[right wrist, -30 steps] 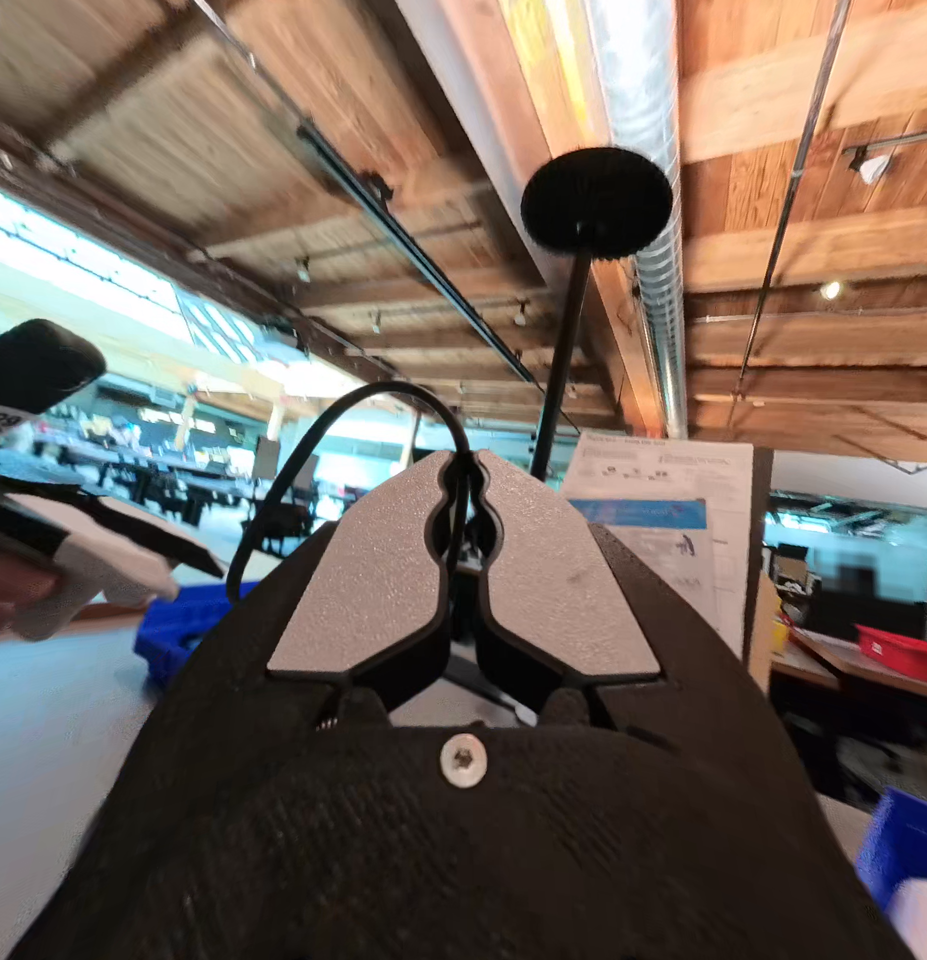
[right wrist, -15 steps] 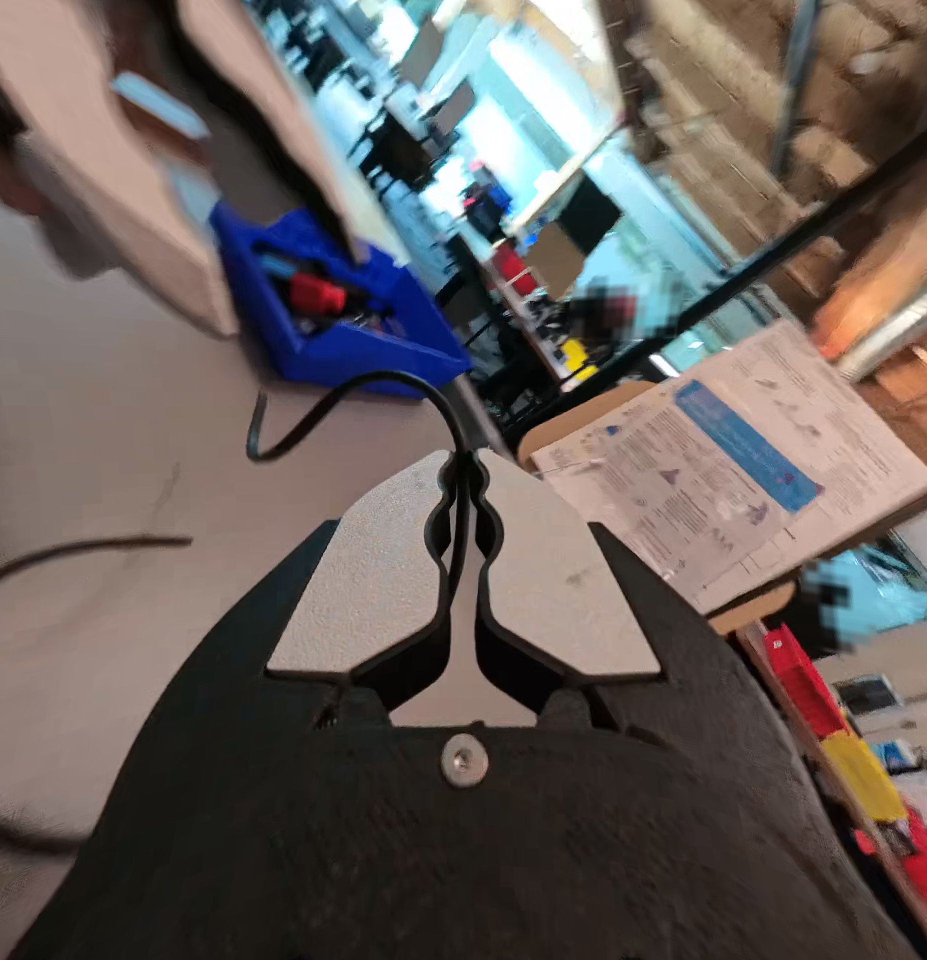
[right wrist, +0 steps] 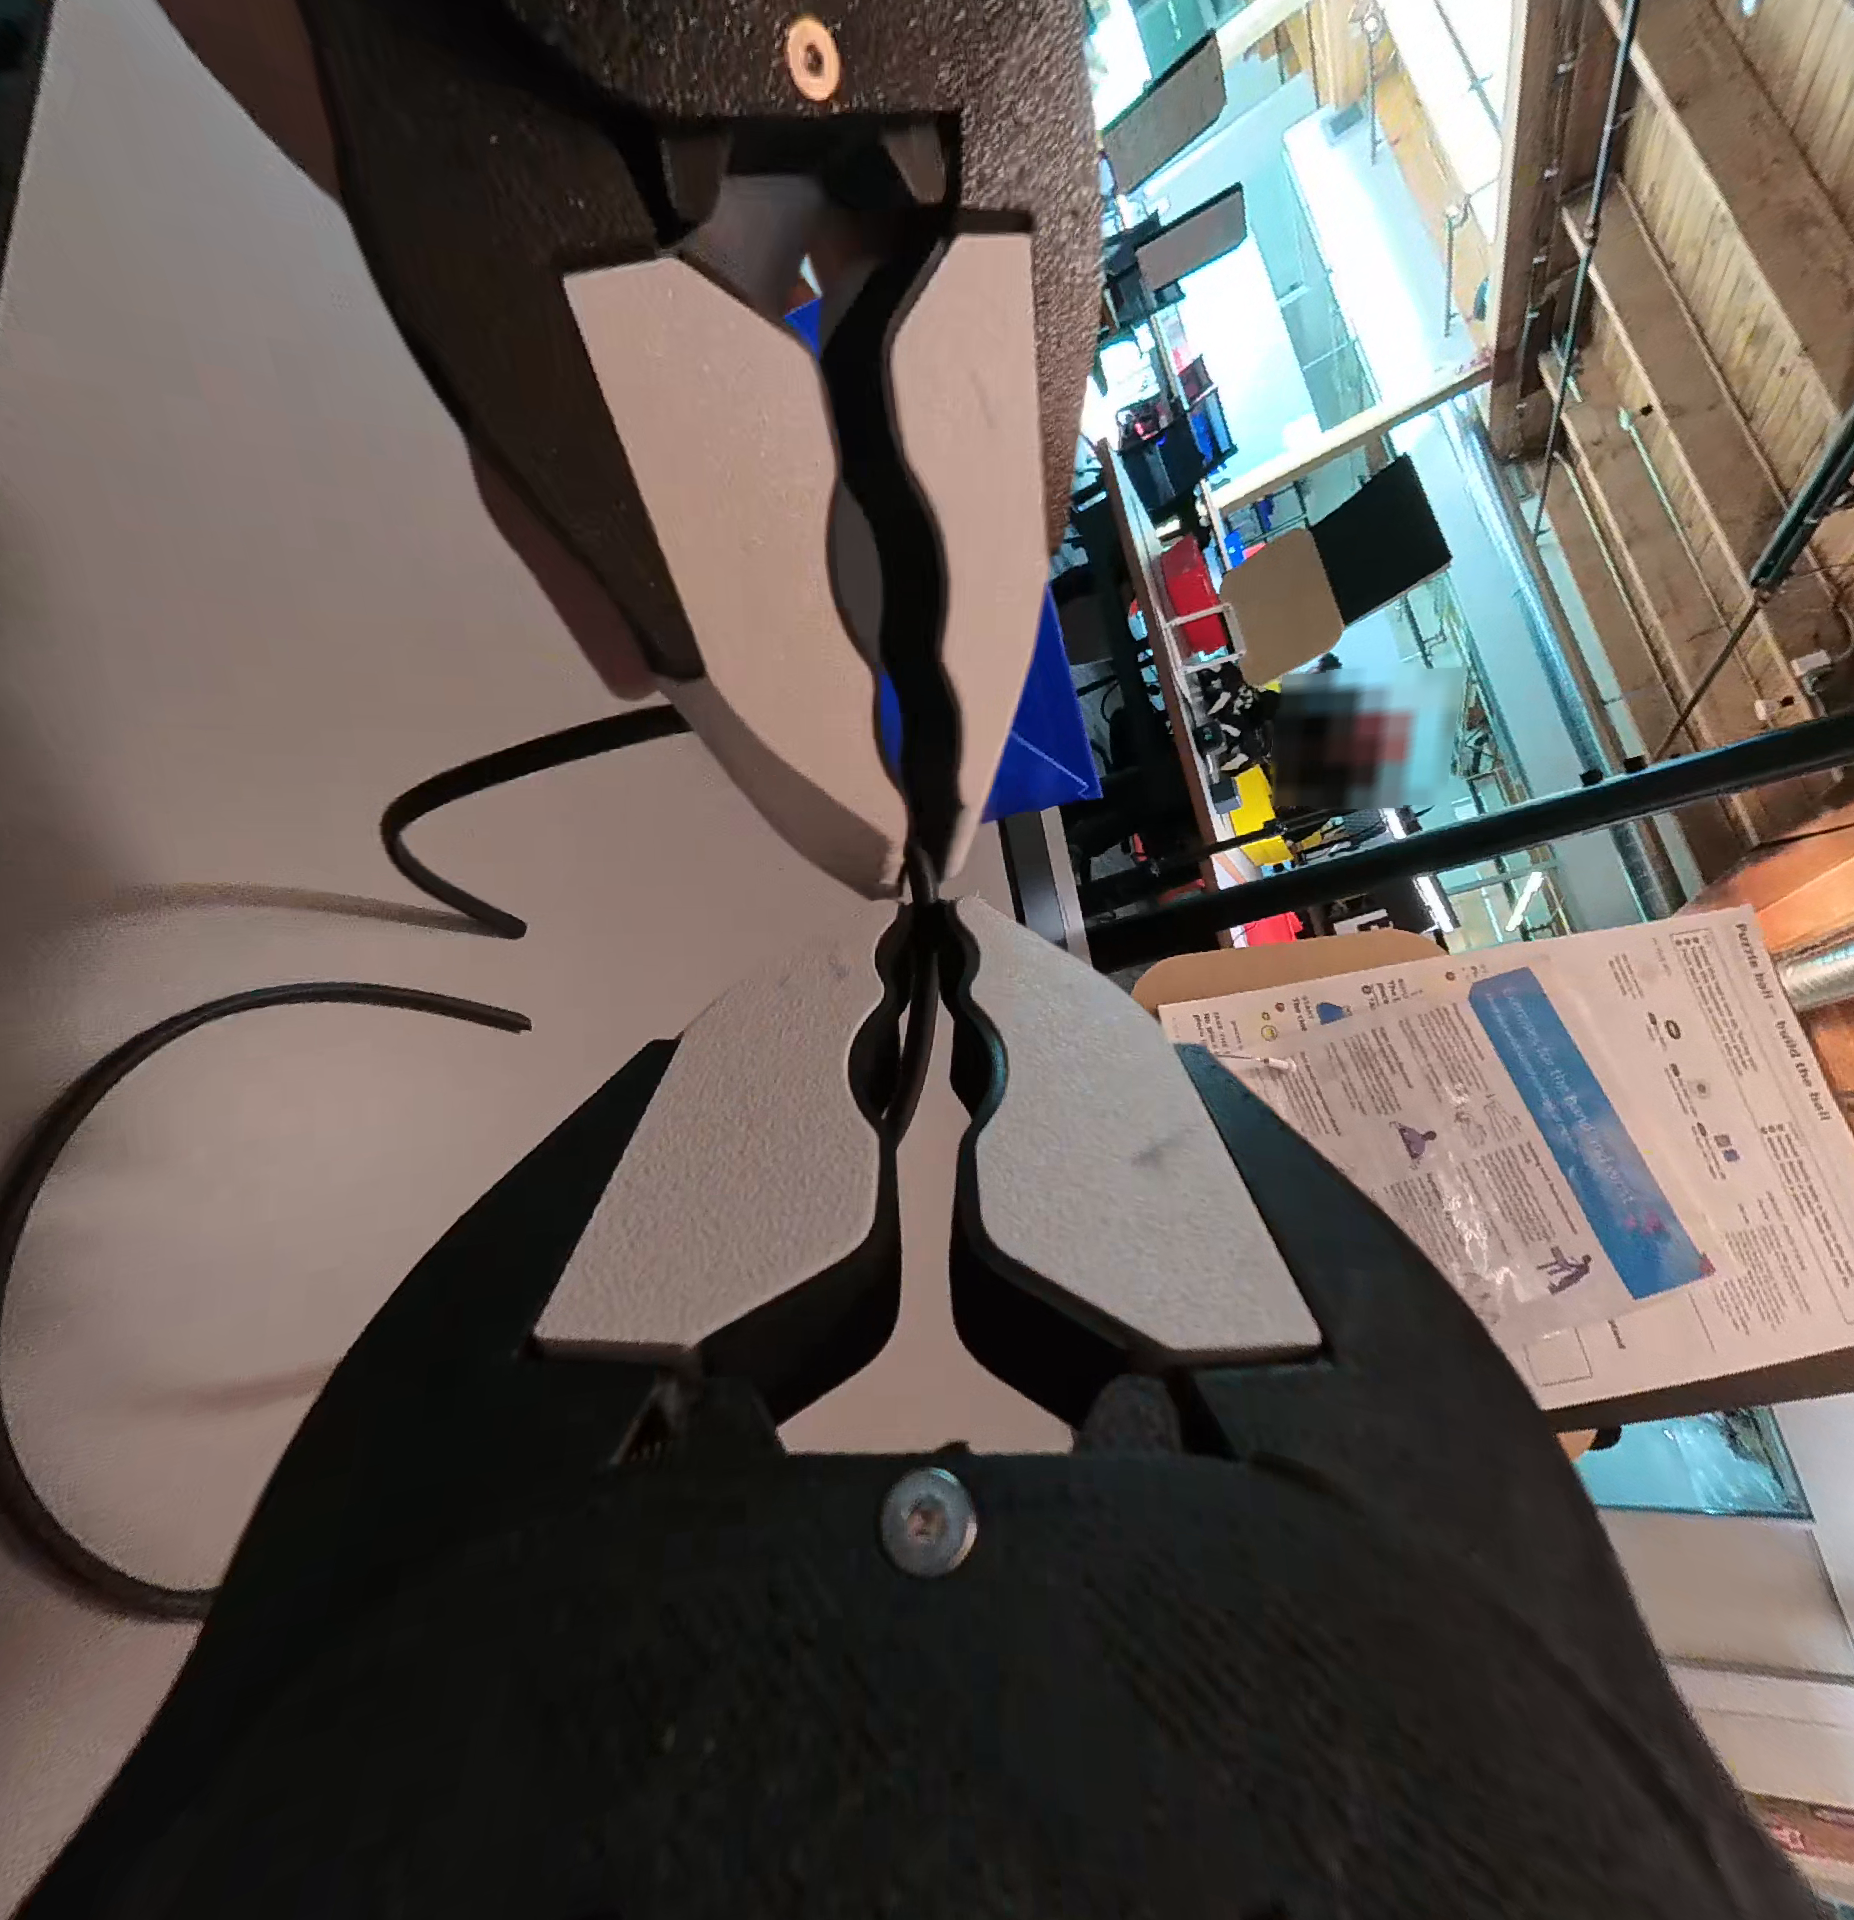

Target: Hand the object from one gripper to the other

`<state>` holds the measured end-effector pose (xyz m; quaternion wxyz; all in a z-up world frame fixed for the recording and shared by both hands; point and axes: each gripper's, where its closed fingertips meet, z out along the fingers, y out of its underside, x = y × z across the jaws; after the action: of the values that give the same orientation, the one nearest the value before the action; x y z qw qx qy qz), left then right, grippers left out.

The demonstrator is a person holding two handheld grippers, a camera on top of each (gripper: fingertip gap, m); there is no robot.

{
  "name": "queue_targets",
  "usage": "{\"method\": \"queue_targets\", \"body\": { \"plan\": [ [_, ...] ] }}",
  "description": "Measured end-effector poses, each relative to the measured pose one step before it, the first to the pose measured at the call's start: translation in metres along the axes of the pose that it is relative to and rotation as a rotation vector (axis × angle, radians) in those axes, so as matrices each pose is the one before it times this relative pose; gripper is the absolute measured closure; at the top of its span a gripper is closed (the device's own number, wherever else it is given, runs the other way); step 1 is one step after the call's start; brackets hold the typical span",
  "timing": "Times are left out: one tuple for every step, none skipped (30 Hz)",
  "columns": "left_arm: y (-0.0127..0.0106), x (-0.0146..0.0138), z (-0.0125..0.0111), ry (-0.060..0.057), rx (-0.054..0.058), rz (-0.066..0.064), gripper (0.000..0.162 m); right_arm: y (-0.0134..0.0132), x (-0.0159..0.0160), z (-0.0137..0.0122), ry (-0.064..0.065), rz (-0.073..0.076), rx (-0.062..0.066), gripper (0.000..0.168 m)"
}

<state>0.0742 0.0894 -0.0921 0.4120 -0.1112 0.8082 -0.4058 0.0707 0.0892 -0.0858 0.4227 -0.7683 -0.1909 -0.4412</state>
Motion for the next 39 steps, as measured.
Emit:
{"method": "queue_targets", "body": {
  "plan": [
    [0.00014, 0.00038, 0.00036, 0.0025, -0.0002, 0.0038, 0.156, 0.00021, 0.00042, 0.00022, 0.0052, -0.0044, -0.0030, 0.165],
    [0.00054, 0.00066, 0.00049, 0.0039, -0.0023, 0.0028, 0.157, 0.00018, -0.00016, 0.00007, -0.0004, -0.0041, -0.0009, 0.165],
    [0.00037, -0.00019, 0.00028, 0.0009, -0.0012, 0.0024, 0.157, 0.00023, 0.00011, 0.00014, 0.0022, 0.0026, 0.0014, 0.165],
    [-0.00122, -0.00204, -0.00008, -0.0103, 0.0080, -0.0058, 0.157, -0.00061, 0.00220, 0.00002, 0.0173, 0.0084, 0.0101, 0.164],
    [-0.00270, -0.00357, -0.00078, -0.0189, 0.0158, -0.0163, 0.158, -0.00123, 0.00447, -0.00038, 0.0298, 0.0163, 0.0179, 0.164],
    [-0.00340, -0.00538, -0.00175, -0.0290, 0.0186, -0.0204, 0.158, 0.00049, 0.00431, -0.00054, 0.0228, 0.0266, 0.0075, 0.158],
    [-0.00413, -0.00777, -0.00311, -0.0425, 0.0219, -0.0198, 0.158, 0.00375, 0.00371, 0.00024, 0.0106, 0.0338, -0.0134, 0.147],
    [-0.00550, -0.00796, -0.00458, -0.0408, 0.0318, -0.0180, 0.158, 0.00585, 0.00489, 0.00063, 0.0172, 0.0331, -0.0219, 0.137],
    [-0.00741, -0.00816, -0.00576, -0.0375, 0.0449, -0.0222, 0.158, 0.00528, 0.00450, 0.00120, 0.0163, 0.0266, -0.0126, 0.132],
    [-0.00871, -0.00791, -0.00612, -0.0332, 0.0534, -0.0284, 0.158, 0.00397, 0.00250, 0.00164, 0.0046, 0.0289, -0.0002, 0.130],
    [-0.00915, -0.00677, -0.00613, -0.0231, 0.0527, -0.0327, 0.158, 0.00208, 0.00043, 0.00195, -0.0058, 0.0366, 0.0113, 0.127],
    [-0.00809, -0.00571, -0.00555, -0.0157, 0.0436, -0.0327, 0.158, 0.00114, -0.00132, 0.00200, -0.0174, 0.0409, 0.0141, 0.126],
    [-0.00736, -0.00572, -0.00518, -0.0184, 0.0377, -0.0291, 0.158, 0.00084, -0.00158, 0.00201, -0.0180, 0.0387, 0.0110, 0.126],
    [-0.00647, -0.00431, -0.00450, -0.0115, 0.0337, -0.0230, 0.158, 0.00125, 0.00022, 0.00218, -0.0044, 0.0330, 0.0059, 0.128],
    [-0.00514, -0.00204, -0.00351, 0.0021, 0.0248, -0.0187, 0.158, 0.00176, 0.00151, 0.00188, 0.0056, 0.0220, 0.0007, 0.133],
    [-0.00368, -0.00142, -0.00269, 0.0060, 0.0154, -0.0194, 0.158, 0.00184, 0.00060, 0.00169, 0.0018, 0.0090, 0.0001, 0.141],
    [-0.00315, -0.00170, -0.00228, 0.0010, 0.0128, -0.0160, 0.158, 0.00152, -0.00179, 0.00110, -0.0122, -0.0005, 0.0016, 0.153],
    [-0.00208, -0.00172, -0.00180, -0.0010, 0.0068, -0.0069, 0.158, 0.00093, -0.00154, 0.00089, -0.0116, -0.0017, 0.0031, 0.162],
    [-0.00051, -0.00182, -0.00130, -0.0032, -0.0019, 0.0005, 0.158, 0.00103, 0.00018, 0.00085, -0.0020, -0.0001, -0.0017, 0.163],
    [0.00003, -0.00211, -0.00121, -0.0071, -0.0025, 0.0048, 0.158, 0.00089, 0.00123, 0.00031, 0.0023, -0.0065, -0.0050, 0.164],
    [0.00096, -0.00235, -0.00091, -0.0085, -0.0062, 0.0086, 0.158, -0.00014, 0.00427, -0.00049, 0.0219, -0.0076, -0.0007, 0.164],
    [0.00235, -0.00288, -0.00042, -0.0085, -0.0147, 0.0095, 0.158, -0.00093, 0.00701, -0.00163, 0.0396, -0.0130, 0.0049, 0.164],
    [0.00398, -0.00209, -0.00019, 0.0002, -0.0229, 0.0071, 0.158, -0.00091, 0.00861, -0.00232, 0.0485, -0.0234, 0.0036, 0.164],
    [0.00645, 0.00017, 0.00035, 0.0184, -0.0377, 0.0039, 0.158, 0.00003, 0.00993, -0.00292, 0.0565, -0.0349, -0.0037, 0.164],
    [0.00904, 0.00314, 0.00065, 0.0409, -0.0536, 0.0021, 0.158, 0.00039, 0.01109, -0.00342, 0.0632, -0.0504, -0.0059, 0.164],
    [0.00998, 0.00634, 0.00094, 0.0606, -0.0575, -0.0005, 0.158, -0.00013, 0.01125, -0.00347, 0.0646, -0.0582, -0.0021, 0.164],
    [0.00997, 0.00885, 0.00121, 0.0743, -0.0537, -0.0032, 0.156, -0.00072, 0.01064, -0.00349, 0.0591, -0.0513, 0.0015, 0.164],
    [0.00837, 0.00801, 0.00195, 0.0649, -0.0433, -0.0104, 0.143, -0.00192, 0.00961, -0.00345, 0.0514, -0.0363, 0.0091, 0.164],
    [0.00463, 0.00391, 0.00257, 0.0329, -0.0233, -0.0163, 0.138, -0.00355, 0.00819, -0.00323, 0.0428, -0.0205, 0.0196, 0.165],
    [0.00045, 0.00053, 0.00257, 0.0044, 0.0013, -0.0171, 0.132, -0.00448, 0.00633, -0.00299, 0.0319, -0.0104, 0.0226, 0.164],
    [-0.00295, 0.00085, 0.00238, 0.0017, 0.0228, -0.0139, 0.127, -0.00458, 0.00448, -0.00227, 0.0232, -0.0068, 0.0203, 0.164],
    [-0.00480, 0.00392, 0.00235, 0.0183, 0.0347, -0.0124, 0.121, -0.00497, 0.00325, -0.00191, 0.0190, -0.0112, 0.0205, 0.164],
    [-0.00517, 0.00595, 0.00294, 0.0304, 0.0382, -0.0171, 0.121, -0.00589, 0.00150, -0.00170, 0.0126, -0.0166, 0.0254, 0.165],
    [-0.00428, 0.00675, 0.00368, 0.0358, 0.0366, -0.0218, 0.120, -0.00799, -0.00171, -0.00159, -0.0044, -0.0166, 0.0372, 0.165],
    [-0.00261, 0.00726, 0.00458, 0.0419, 0.0321, -0.0204, 0.116, -0.00836, -0.00377, -0.00119, -0.0158, -0.0096, 0.0367, 0.165],
    [-0.00126, 0.00671, 0.00497, 0.0427, 0.0274, -0.0197, 0.110, -0.00668, -0.00281, -0.00076, -0.0076, 0.0040, 0.0213, 0.165],
    [-0.00018, 0.00529, 0.00512, 0.0382, 0.0224, -0.0235, 0.100, -0.00762, -0.00338, -0.00059, -0.0114, 0.0013, 0.0293, 0.165],
    [0.00086, 0.00420, 0.00468, 0.0372, 0.0172, -0.0319, 0.092, -0.00951, -0.00534, -0.00082, -0.0262, -0.0056, 0.0448, 0.165],
    [0.00188, 0.00367, 0.00431, 0.0413, 0.0117, -0.0390, 0.087, -0.00806, -0.00477, -0.00071, -0.0227, -0.0053, 0.0365, 0.165]
  ]
}}
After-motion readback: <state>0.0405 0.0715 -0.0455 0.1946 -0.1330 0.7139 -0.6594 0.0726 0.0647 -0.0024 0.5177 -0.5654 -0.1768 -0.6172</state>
